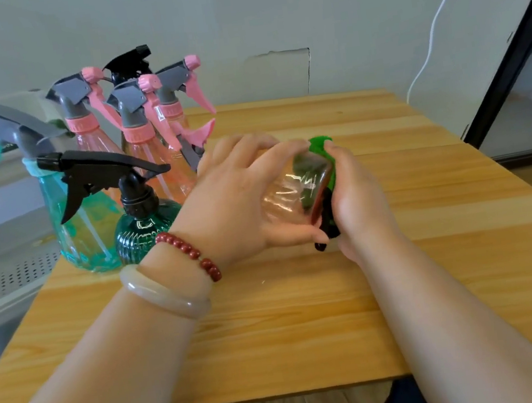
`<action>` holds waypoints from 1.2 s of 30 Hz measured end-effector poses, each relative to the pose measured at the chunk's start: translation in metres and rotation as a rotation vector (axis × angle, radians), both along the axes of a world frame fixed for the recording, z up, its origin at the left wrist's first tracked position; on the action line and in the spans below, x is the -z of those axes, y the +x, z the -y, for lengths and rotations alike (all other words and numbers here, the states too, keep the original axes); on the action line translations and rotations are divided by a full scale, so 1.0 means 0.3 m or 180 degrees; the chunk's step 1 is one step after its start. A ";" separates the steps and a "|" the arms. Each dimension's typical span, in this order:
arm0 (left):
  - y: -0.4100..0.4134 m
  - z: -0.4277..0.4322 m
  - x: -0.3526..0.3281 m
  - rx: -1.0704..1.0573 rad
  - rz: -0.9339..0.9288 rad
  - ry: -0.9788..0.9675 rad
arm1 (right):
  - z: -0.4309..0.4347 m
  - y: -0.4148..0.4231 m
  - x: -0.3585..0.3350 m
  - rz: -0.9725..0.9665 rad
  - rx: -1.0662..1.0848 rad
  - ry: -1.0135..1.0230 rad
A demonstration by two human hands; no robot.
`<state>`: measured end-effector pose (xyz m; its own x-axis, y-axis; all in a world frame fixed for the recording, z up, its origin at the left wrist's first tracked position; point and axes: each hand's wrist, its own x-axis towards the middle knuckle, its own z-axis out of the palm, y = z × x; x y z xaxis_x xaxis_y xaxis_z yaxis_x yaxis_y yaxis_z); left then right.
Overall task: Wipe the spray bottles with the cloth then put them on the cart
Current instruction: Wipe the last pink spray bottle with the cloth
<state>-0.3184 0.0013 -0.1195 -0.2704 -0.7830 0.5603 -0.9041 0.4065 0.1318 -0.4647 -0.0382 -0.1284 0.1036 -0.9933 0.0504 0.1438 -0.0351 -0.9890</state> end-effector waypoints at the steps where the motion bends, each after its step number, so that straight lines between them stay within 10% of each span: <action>1: -0.005 0.007 0.000 0.0017 -0.0124 -0.0049 | 0.001 -0.001 -0.009 -0.0060 0.0005 -0.0053; 10: -0.071 0.040 0.083 -0.0011 -0.0994 0.0141 | 0.025 -0.096 0.003 -0.0721 -0.0402 -0.0495; 23: -0.059 0.047 0.148 -0.0088 -0.0568 0.0149 | -0.015 -0.212 0.037 -0.1246 -0.1378 -0.0501; 36: -0.068 0.031 0.151 -0.0069 -0.0675 0.0154 | -0.033 -0.169 0.009 -0.1976 -0.0702 -0.0971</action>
